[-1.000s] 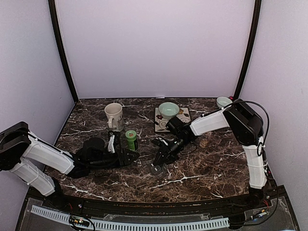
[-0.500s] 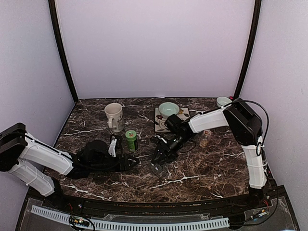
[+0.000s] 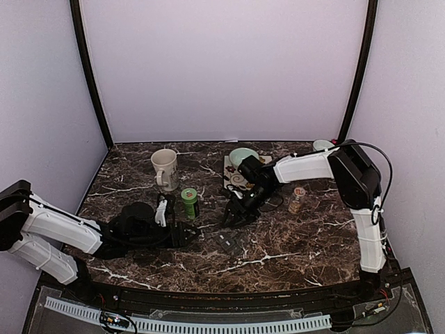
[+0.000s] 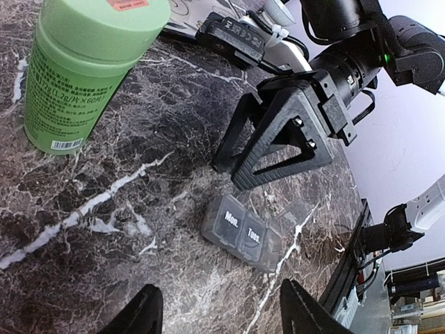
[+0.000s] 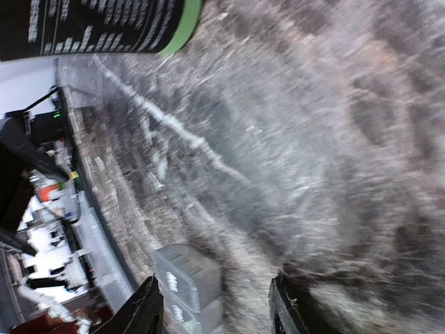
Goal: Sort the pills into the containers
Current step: Pick up the pill bottle from the center of the board.
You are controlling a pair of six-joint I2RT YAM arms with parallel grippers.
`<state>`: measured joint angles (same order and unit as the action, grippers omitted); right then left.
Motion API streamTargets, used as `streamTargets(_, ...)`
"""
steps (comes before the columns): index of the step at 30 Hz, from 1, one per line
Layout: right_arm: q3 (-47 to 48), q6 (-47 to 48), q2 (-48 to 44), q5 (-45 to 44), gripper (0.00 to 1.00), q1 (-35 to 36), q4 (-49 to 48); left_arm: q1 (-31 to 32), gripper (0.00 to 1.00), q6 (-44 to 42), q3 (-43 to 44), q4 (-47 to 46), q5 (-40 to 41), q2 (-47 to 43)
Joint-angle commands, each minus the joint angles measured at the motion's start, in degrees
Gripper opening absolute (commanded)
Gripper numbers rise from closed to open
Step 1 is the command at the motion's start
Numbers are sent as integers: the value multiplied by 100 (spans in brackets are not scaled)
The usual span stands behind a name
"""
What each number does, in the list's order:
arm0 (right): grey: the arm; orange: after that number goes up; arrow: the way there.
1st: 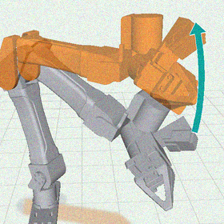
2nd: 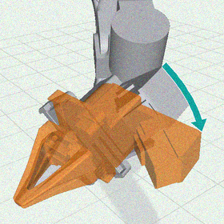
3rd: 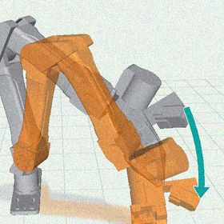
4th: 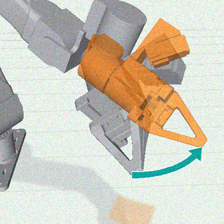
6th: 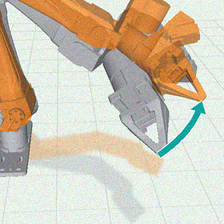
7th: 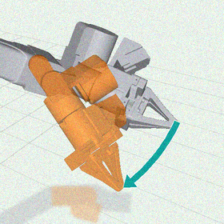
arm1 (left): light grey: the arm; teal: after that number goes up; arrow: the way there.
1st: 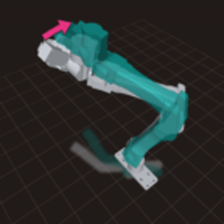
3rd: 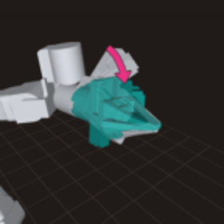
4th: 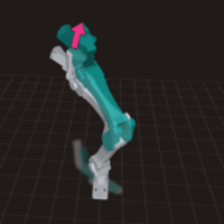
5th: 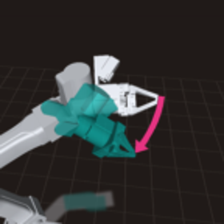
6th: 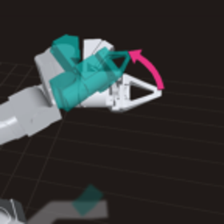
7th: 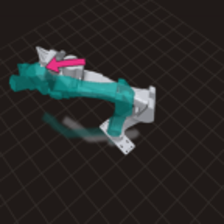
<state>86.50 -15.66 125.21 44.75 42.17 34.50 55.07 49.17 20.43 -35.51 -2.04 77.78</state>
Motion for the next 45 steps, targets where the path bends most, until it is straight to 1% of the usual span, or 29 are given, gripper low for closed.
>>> streamTargets(1, 368, 309, -133, -1885, 53, -62, 557, 71, 61, -161, 40, 478, 316, -438)
streamTargets(6, 1163, 409, -248, -3362, 54, 87, 920, 118, 61, -205, 84, 1383, 942, -986)
streamTargets(13, 2112, 581, -240, -4697, 56, 610, 924, 196, 63, -66, 88, 2788, 1789, -1868)
streamTargets(20, 3387, 688, 151, -5905, 65, 1131, 1227, 232, 63, 105, -46, 3549, 2055, -2616)
streamTargets(23, 3838, 669, 278, -5907, 67, 1201, 1471, 246, 63, 131, -105, 3714, 2105, -2866)
streamTargets(28, 4409, 688, 591, -5083, 69, 1339, 1847, 250, 64, 151, -208, 3919, 2155, -3195)
streamTargets(32, 4564, 697, 814, -4692, 71, 1458, 2038, 248, 64, 129, -246, 3978, 2129, -3311)
streamTargets(39, 4604, 641, 923, -4746, 71, 1592, 1872, 250, 64, 110, -229, 4026, 2038, -3311)
streamTargets(45, 4602, 641, 981, -4512, 72, 1638, 1815, 251, 64, 137, -207, 4094, 1989, -3354)
